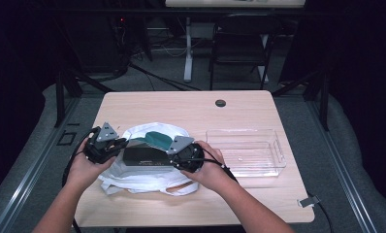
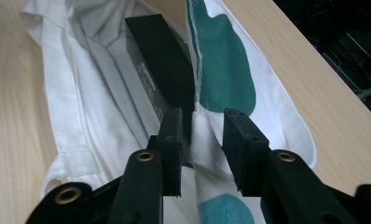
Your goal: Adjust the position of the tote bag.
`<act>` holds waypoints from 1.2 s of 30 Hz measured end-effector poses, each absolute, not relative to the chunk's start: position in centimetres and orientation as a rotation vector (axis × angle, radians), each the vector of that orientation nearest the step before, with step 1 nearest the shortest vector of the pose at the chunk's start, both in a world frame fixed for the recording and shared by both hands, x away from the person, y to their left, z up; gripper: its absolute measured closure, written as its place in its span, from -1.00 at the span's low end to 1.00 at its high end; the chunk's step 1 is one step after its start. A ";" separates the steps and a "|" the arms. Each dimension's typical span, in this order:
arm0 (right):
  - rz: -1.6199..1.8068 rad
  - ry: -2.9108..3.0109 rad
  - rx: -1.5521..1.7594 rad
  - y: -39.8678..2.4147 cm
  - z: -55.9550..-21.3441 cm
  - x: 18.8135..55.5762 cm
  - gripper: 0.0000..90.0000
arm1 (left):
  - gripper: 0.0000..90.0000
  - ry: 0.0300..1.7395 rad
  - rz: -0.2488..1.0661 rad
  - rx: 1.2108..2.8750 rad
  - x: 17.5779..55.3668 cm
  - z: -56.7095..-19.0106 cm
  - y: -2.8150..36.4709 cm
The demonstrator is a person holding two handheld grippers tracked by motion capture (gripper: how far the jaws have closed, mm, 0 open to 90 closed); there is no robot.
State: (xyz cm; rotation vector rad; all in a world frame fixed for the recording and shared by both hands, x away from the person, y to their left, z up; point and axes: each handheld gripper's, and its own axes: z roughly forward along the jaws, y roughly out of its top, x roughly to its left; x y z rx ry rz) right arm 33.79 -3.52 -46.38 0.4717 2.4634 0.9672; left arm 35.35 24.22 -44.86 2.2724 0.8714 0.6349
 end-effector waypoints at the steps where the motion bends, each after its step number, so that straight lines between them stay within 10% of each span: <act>1: 0.962 2.463 0.475 -3.5 -46.5 34.0 0.55 | 0.84 0.869 0.641 2.273 35.4 -44.8 24.2; 36: 0.871 2.355 0.577 -3.7 -44.6 37.2 0.83 | 0.85 0.839 0.663 2.347 38.0 -43.8 23.1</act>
